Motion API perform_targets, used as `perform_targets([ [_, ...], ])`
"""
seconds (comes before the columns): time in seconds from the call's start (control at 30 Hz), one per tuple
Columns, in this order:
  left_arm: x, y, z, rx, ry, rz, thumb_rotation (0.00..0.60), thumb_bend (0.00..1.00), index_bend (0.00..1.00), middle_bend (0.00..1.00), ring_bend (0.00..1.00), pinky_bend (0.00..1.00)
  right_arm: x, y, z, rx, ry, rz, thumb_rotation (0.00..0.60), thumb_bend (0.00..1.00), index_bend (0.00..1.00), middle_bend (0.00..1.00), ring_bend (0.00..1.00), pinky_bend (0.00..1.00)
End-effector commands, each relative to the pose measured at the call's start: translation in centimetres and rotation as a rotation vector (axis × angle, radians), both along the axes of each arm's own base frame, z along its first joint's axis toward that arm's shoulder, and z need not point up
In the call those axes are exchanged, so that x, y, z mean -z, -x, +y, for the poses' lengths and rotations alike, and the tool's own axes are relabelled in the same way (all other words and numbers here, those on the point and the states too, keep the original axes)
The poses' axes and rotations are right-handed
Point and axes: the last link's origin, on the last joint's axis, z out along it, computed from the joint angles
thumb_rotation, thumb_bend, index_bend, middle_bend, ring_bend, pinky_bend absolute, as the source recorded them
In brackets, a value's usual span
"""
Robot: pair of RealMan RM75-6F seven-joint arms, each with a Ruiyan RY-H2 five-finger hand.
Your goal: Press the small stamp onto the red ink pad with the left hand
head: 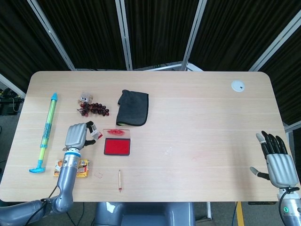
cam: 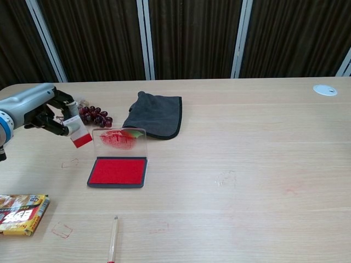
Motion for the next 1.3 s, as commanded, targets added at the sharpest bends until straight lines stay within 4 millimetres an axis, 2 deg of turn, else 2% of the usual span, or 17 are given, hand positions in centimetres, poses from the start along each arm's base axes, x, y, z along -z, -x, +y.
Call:
perform_targets([
  [0.03,0.3,-0.7,-0.1,0.105,0.096,-0.026,0.6,0.38,0.55,0.59,0.83,0.89,0.0,0.0,0.0,0.0,0.0,0.001,0.6,0.0,0.0,0.0,0.0,0.0],
  [0.3,2.4,-0.9,0.7,0.196,0.246,0.056,0.6,0.37,0.56,0.59,0.83,0.89,-0.1,0.2,-0.1,0.013,0.009,0.005,0.6,0.0,0.0,0.0,0.0,0.0],
  [0.5,2.7,-0.8,0.7,0.268,0.227,0.109,0.6,0.35,0.58,0.61,0.82,0.88,-0.1,0.3,-0.2,0.021,0.012,0.007,0.6,0.0,0.0,0.0,0.0,0.0],
  [0.7,3.7,-0.4,0.4,0.266,0.241,0.111,0.6,0.35,0.58,0.61,0.81,0.87,-0.2,0.5,-0.2,0.028,0.014,0.006,0.6,0.0,0.0,0.0,0.0,0.0],
  [0.97,4.0,-0.2,0.1,0.297,0.22,0.112,0.6,0.35,0.58,0.61,0.81,0.87,-0.3,0.5,-0.2,0.027,0.017,0.001,0.6,0.0,0.0,0.0,0.0,0.0],
  [1.3,5.8,-0.2,-0.1,0.289,0.237,0.095,0.6,0.35,0.58,0.61,0.81,0.87,-0.4,0.6,-0.2,0.031,0.017,-0.001,0.6,0.0,0.0,0.0,0.0,0.0],
])
